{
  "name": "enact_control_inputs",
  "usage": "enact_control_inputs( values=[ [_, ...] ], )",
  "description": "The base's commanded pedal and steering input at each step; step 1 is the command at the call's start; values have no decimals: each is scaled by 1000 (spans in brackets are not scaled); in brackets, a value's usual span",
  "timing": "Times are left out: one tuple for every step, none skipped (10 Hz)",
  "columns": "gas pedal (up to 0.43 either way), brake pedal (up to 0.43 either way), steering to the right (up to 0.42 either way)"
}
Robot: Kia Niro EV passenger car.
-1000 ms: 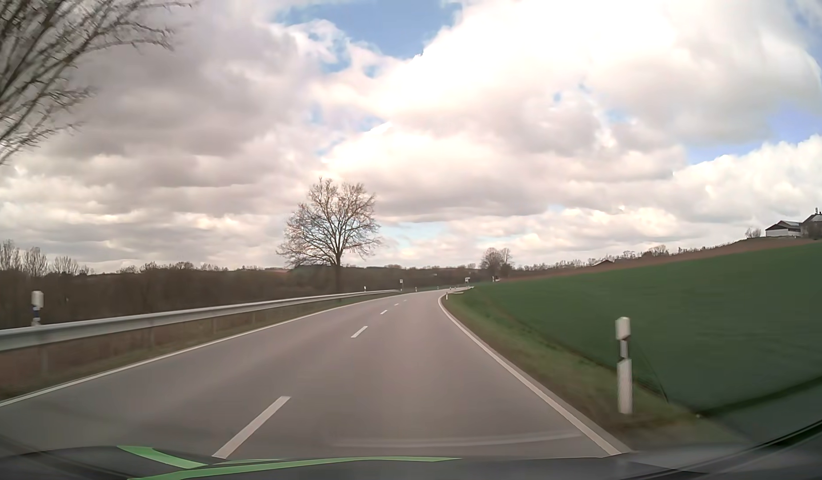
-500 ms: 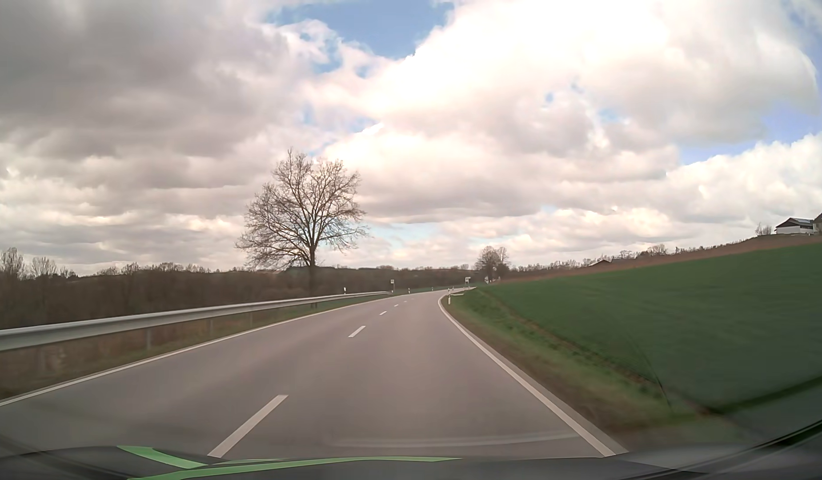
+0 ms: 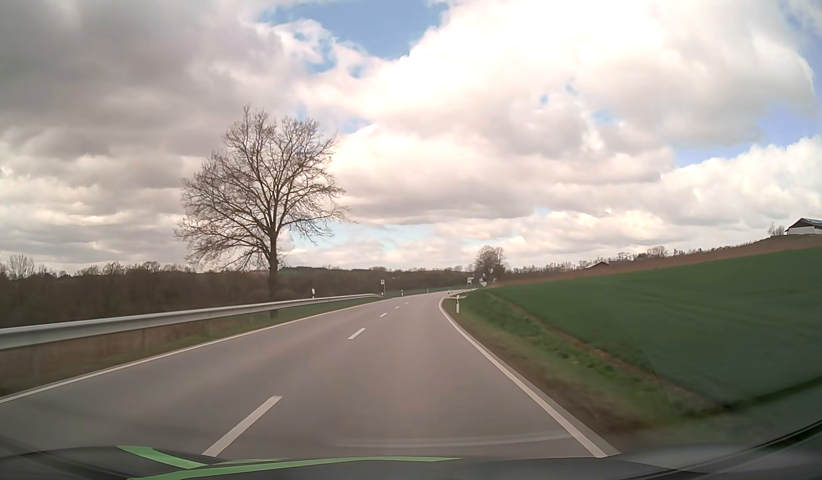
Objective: Follow the waypoints while adhering to traffic rules and regulations
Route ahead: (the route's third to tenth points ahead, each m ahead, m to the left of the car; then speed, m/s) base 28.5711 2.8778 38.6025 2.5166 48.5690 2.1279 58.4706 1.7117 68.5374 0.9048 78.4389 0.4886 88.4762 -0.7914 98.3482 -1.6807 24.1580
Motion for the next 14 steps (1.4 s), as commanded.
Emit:
enact_control_inputs(
  values=[
    [220,0,7],
    [220,0,6],
    [220,0,7],
    [220,0,7],
    [220,0,7],
    [220,0,7],
    [220,0,7],
    [220,0,7],
    [220,0,7],
    [220,0,8],
    [220,0,7],
    [220,0,8],
    [220,0,9],
    [220,0,9]
  ],
)
